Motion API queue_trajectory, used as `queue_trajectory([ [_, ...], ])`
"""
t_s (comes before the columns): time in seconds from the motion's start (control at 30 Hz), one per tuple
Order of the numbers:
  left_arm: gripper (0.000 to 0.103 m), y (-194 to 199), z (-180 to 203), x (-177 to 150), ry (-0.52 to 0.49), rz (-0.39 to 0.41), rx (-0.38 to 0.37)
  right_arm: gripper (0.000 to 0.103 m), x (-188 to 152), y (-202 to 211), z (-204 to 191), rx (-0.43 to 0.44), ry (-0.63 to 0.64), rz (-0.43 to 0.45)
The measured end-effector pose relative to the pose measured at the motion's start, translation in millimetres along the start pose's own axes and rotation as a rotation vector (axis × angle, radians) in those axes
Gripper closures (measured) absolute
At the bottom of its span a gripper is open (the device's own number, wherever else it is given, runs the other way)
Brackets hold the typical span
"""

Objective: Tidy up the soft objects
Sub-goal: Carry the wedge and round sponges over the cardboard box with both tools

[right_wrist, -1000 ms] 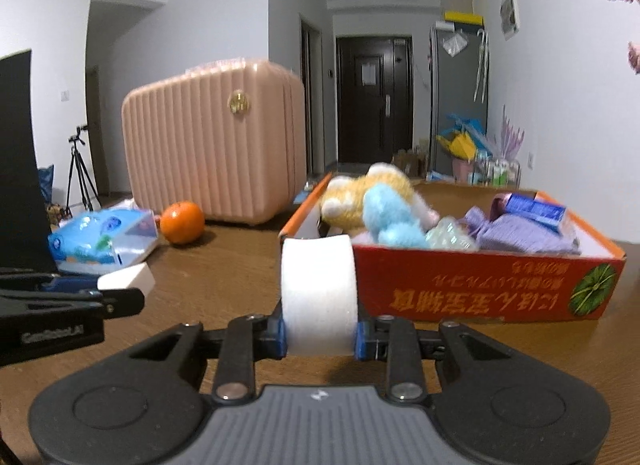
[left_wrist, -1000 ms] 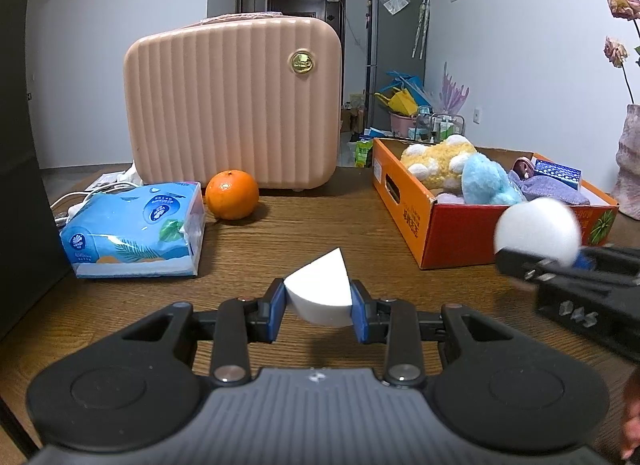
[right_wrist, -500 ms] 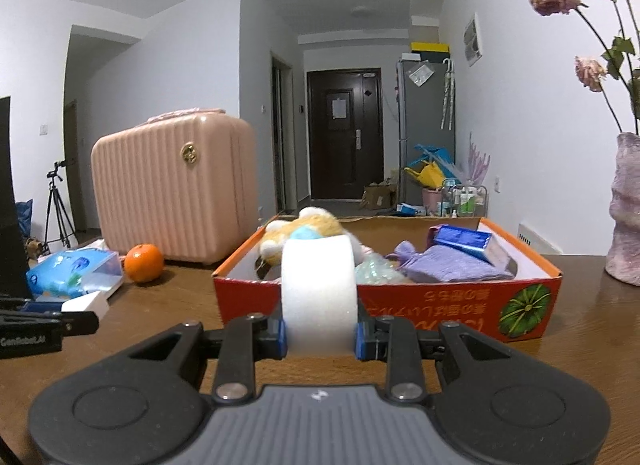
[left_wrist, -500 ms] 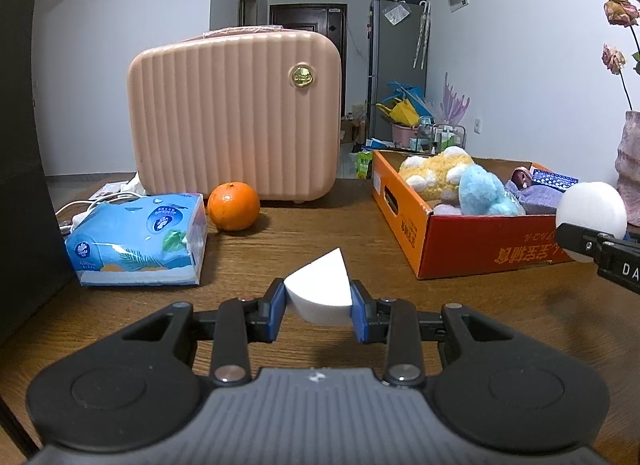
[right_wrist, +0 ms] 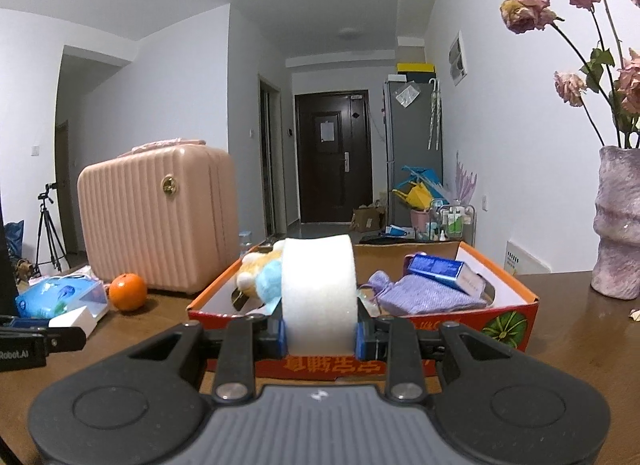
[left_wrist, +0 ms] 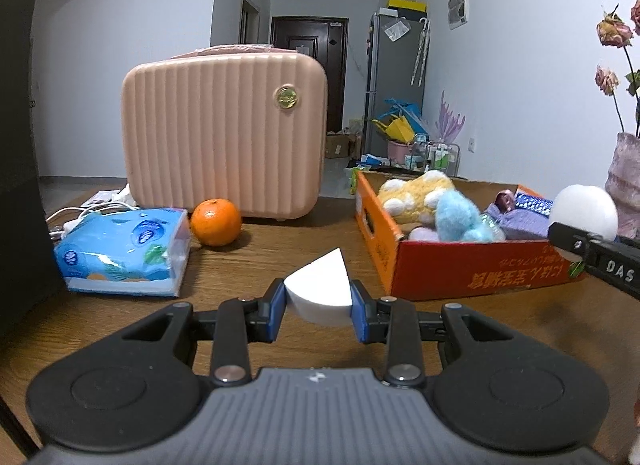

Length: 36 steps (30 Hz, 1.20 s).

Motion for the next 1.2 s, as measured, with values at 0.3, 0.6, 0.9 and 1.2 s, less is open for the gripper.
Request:
queue_trajectory([
  [0.3, 0.069, -8.9, 34.0, 19.1, 0.009, 0.028, -0.022, 0.074, 11.2, -7.2, 14.2, -0.011, -0.017, 0.031],
  [0.6, 0.069, -23.4, 66.2, 47.3, 0.032, 0.079, -0.049, 0.074, 22.0, -19.2, 27.0, -0.012, -0.024, 0.057],
  [0.9, 0.069, -51.1, 85.6, 74.7, 0.068, 0.108, -0.069, 0.074, 33.6, -39.2, 38.7, -0.013, -0.026, 0.078],
  [1.2, 0.069, -78.8, 94.4, 92.8, 0.092, 0.116, -0.078, 0.074, 47.2, -67.7, 53.9, -0.034, -0.027, 0.101],
])
Point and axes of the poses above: each gripper's, at about its wrist camera, not at the fingertips, and y roughly against the way its jaws point, z to its right, x to its top, the point moved 5 cm from there along -y, roughly the way its jaws point, and after that the axes turned 14 degrees about -y, right-handed, at the moved point
